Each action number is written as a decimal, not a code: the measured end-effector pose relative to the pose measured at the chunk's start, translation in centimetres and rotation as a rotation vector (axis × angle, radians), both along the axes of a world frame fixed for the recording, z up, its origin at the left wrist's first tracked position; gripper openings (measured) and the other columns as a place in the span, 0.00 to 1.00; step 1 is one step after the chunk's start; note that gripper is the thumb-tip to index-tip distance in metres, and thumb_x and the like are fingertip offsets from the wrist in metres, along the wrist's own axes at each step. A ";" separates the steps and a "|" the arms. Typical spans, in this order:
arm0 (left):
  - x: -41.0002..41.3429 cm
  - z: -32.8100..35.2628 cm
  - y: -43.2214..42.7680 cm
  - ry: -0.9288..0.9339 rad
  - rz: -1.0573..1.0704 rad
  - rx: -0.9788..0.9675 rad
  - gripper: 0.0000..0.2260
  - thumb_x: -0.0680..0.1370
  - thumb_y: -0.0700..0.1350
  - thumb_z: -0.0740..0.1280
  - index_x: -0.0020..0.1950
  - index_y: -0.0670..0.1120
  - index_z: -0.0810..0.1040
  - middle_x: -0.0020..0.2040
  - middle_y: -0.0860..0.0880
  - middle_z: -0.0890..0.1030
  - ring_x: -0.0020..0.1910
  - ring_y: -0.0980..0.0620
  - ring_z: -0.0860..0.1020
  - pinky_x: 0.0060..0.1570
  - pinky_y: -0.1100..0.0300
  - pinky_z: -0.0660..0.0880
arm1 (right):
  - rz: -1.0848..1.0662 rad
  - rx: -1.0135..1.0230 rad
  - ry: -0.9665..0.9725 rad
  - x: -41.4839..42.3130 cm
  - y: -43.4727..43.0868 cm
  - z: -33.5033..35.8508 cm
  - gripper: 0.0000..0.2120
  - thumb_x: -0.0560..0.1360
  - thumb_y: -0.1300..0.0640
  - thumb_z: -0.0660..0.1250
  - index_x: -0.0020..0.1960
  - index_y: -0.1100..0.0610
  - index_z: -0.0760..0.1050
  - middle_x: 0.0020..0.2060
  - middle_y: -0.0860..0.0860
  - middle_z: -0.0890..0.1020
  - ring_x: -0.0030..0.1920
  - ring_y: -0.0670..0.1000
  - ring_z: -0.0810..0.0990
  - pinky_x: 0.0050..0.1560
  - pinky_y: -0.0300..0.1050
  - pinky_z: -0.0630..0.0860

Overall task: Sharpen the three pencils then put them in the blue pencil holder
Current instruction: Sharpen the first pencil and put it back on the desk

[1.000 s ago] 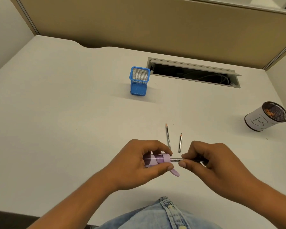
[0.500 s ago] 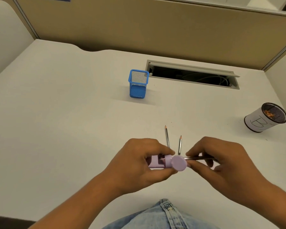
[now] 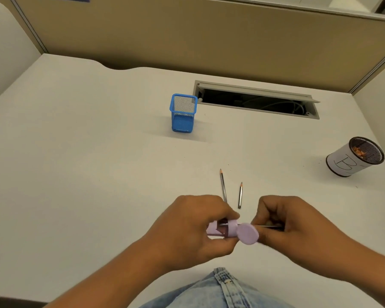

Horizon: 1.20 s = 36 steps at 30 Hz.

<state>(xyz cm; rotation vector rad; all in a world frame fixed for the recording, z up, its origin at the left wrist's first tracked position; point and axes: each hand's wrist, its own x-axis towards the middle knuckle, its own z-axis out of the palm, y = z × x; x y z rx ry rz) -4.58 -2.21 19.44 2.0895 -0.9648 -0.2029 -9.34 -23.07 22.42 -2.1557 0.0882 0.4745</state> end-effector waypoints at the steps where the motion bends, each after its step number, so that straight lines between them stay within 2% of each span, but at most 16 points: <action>1: 0.0 0.2 -0.1 0.084 0.034 -0.034 0.07 0.70 0.49 0.75 0.46 0.51 0.84 0.38 0.57 0.83 0.32 0.65 0.74 0.33 0.77 0.65 | 0.034 -0.057 -0.096 -0.2 -0.1 0.2 0.15 0.65 0.37 0.72 0.38 0.48 0.76 0.31 0.42 0.82 0.27 0.43 0.71 0.29 0.34 0.67; 4: 0.0 0.4 -0.4 0.394 0.113 -0.185 0.05 0.69 0.46 0.77 0.39 0.52 0.82 0.34 0.54 0.82 0.27 0.60 0.73 0.30 0.70 0.69 | 0.278 -0.406 -0.608 -0.1 -1.1 0.0 0.09 0.75 0.43 0.67 0.42 0.48 0.78 0.32 0.40 0.79 0.30 0.42 0.73 0.31 0.30 0.65; 5: -0.1 0.5 -0.6 0.461 0.121 -0.217 0.06 0.69 0.45 0.77 0.38 0.51 0.81 0.34 0.53 0.81 0.27 0.59 0.72 0.30 0.67 0.71 | 0.357 -0.499 -0.746 0.0 -1.3 -0.1 0.12 0.77 0.46 0.65 0.41 0.51 0.79 0.30 0.43 0.76 0.28 0.45 0.72 0.29 0.35 0.64; 8: -0.3 0.6 -0.7 0.385 0.113 -0.205 0.05 0.69 0.45 0.77 0.39 0.50 0.82 0.33 0.55 0.80 0.26 0.59 0.72 0.30 0.70 0.68 | 0.453 -0.612 -0.846 -0.1 -1.3 -0.3 0.18 0.79 0.47 0.61 0.35 0.54 0.77 0.25 0.49 0.72 0.24 0.55 0.66 0.25 0.42 0.60; 11: 0.1 0.2 -0.6 0.081 0.084 -0.105 0.06 0.69 0.46 0.76 0.44 0.49 0.82 0.34 0.60 0.77 0.30 0.65 0.71 0.34 0.77 0.62 | 0.318 -0.401 -0.469 0.4 -0.6 0.2 0.19 0.76 0.39 0.62 0.34 0.50 0.66 0.24 0.47 0.69 0.25 0.50 0.62 0.25 0.41 0.60; 14: 0.3 -0.3 -0.6 -0.126 -0.019 -0.001 0.09 0.71 0.50 0.72 0.49 0.48 0.82 0.39 0.56 0.81 0.35 0.63 0.74 0.34 0.74 0.67 | 0.081 0.036 0.050 1.5 -0.8 0.4 0.19 0.72 0.46 0.73 0.31 0.53 0.68 0.23 0.46 0.67 0.27 0.46 0.60 0.28 0.39 0.59; 16: 0.3 -0.5 -0.5 -0.167 -0.059 0.015 0.10 0.72 0.50 0.72 0.50 0.48 0.82 0.41 0.55 0.83 0.35 0.59 0.75 0.33 0.69 0.72 | 0.051 0.079 0.173 1.7 -0.7 0.7 0.18 0.69 0.48 0.75 0.30 0.54 0.70 0.23 0.45 0.66 0.27 0.48 0.60 0.27 0.38 0.58; 17: 0.4 -0.4 -0.5 -0.137 -0.052 0.010 0.10 0.72 0.50 0.72 0.49 0.48 0.82 0.40 0.56 0.82 0.35 0.60 0.74 0.33 0.72 0.70 | 0.066 0.061 0.161 1.7 -0.6 0.8 0.18 0.68 0.46 0.75 0.32 0.55 0.71 0.23 0.45 0.67 0.26 0.48 0.61 0.27 0.38 0.59; 20: 0.5 0.0 -0.7 0.078 0.061 -0.058 0.07 0.69 0.49 0.76 0.45 0.50 0.83 0.35 0.61 0.79 0.31 0.64 0.73 0.33 0.77 0.64 | 0.118 -0.045 -0.072 1.3 -0.7 0.8 0.12 0.70 0.43 0.72 0.39 0.50 0.75 0.30 0.45 0.80 0.27 0.45 0.70 0.28 0.37 0.67; 22: 0.5 0.2 -0.8 0.316 0.136 -0.150 0.05 0.69 0.46 0.77 0.41 0.51 0.82 0.33 0.58 0.80 0.28 0.60 0.73 0.31 0.73 0.67 | 0.258 -0.312 -0.405 1.2 -1.3 1.0 0.08 0.73 0.42 0.68 0.43 0.45 0.77 0.34 0.43 0.81 0.31 0.47 0.74 0.30 0.37 0.70; 24: 0.4 0.4 -0.9 0.527 0.189 -0.242 0.06 0.69 0.43 0.78 0.38 0.50 0.81 0.30 0.57 0.79 0.26 0.59 0.72 0.30 0.68 0.71 | 0.417 -0.591 -0.773 1.3 -1.7 0.7 0.10 0.77 0.47 0.67 0.43 0.52 0.80 0.34 0.45 0.81 0.31 0.51 0.75 0.29 0.46 0.71; 27: 0.2 0.6 -1.2 0.567 0.194 -0.275 0.07 0.69 0.41 0.77 0.37 0.49 0.80 0.29 0.57 0.78 0.27 0.58 0.73 0.30 0.67 0.71 | 0.498 -0.685 -0.975 1.2 -1.7 0.2 0.14 0.78 0.52 0.67 0.38 0.59 0.80 0.29 0.53 0.78 0.26 0.59 0.70 0.25 0.48 0.67; 30: 0.2 0.0 -1.1 0.193 0.125 -0.195 0.06 0.69 0.44 0.76 0.41 0.51 0.81 0.34 0.56 0.80 0.29 0.61 0.72 0.32 0.72 0.68 | 0.431 -0.547 -0.700 0.9 -1.2 0.4 0.17 0.79 0.44 0.61 0.34 0.50 0.72 0.25 0.47 0.71 0.25 0.52 0.65 0.24 0.41 0.63; 33: 0.3 -0.9 -0.7 -0.220 -0.044 -0.034 0.08 0.71 0.48 0.73 0.49 0.48 0.80 0.40 0.53 0.82 0.33 0.58 0.74 0.30 0.68 0.71 | 0.104 -0.030 0.002 1.2 -0.4 0.5 0.20 0.70 0.37 0.67 0.32 0.51 0.68 0.22 0.46 0.68 0.25 0.46 0.60 0.26 0.38 0.58; 35: 0.4 -1.3 -0.4 -0.279 -0.113 0.003 0.09 0.72 0.48 0.72 0.50 0.47 0.80 0.41 0.52 0.83 0.34 0.54 0.76 0.30 0.64 0.72 | -0.020 0.173 0.316 1.4 -0.4 0.3 0.18 0.68 0.43 0.71 0.32 0.54 0.70 0.23 0.47 0.68 0.26 0.48 0.59 0.27 0.38 0.57; 36: 0.5 -1.2 -0.4 -0.243 -0.113 0.011 0.09 0.72 0.49 0.72 0.49 0.48 0.81 0.41 0.53 0.83 0.33 0.56 0.75 0.30 0.65 0.72 | -0.015 0.156 0.331 1.4 -0.6 0.2 0.18 0.68 0.44 0.72 0.33 0.55 0.71 0.24 0.49 0.68 0.26 0.49 0.59 0.27 0.39 0.57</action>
